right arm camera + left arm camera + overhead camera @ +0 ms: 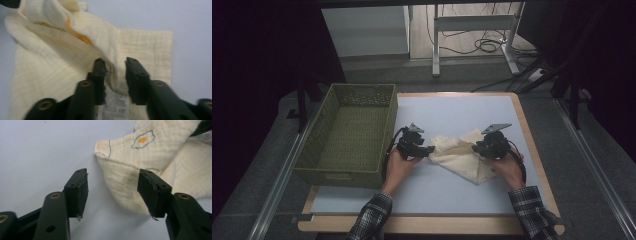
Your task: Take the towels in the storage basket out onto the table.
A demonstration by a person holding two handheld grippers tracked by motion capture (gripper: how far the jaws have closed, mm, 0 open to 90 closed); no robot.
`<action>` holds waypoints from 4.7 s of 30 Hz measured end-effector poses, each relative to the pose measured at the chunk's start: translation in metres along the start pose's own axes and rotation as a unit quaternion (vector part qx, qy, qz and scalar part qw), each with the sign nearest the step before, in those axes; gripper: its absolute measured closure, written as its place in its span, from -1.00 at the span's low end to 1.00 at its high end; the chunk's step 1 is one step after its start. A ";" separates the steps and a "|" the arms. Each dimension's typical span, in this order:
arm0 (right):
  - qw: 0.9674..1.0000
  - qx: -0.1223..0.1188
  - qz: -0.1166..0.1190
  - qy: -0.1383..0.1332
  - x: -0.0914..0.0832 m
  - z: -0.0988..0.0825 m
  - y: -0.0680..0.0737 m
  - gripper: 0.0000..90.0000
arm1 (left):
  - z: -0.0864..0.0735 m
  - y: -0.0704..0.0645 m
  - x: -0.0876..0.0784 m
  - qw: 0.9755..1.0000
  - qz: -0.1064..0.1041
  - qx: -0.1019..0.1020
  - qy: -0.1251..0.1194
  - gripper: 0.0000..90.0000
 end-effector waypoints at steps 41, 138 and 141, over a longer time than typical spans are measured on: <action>0.999 0.009 0.042 -0.007 0.010 0.008 -0.006 0.19 | -0.011 -0.006 0.006 0.999 0.035 0.009 0.003 -0.55; 0.999 0.040 -0.025 0.003 -0.074 -0.060 -0.027 0.43 | -0.088 -0.064 -0.020 0.997 0.035 0.062 0.022 -0.48; 0.999 0.044 -0.018 0.008 -0.075 -0.074 -0.023 0.43 | -0.092 -0.072 -0.026 0.997 0.023 0.070 0.020 -0.27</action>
Point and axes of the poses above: each handheld gripper's, and its own axes: x roughly forward along the jaws, z roughly out of its top, y roughly to its left, the point moved 7 cm from there along x, roughly forward along the jaws, and after that the axes turned 11 degrees about -z, right-handed, at the moved point
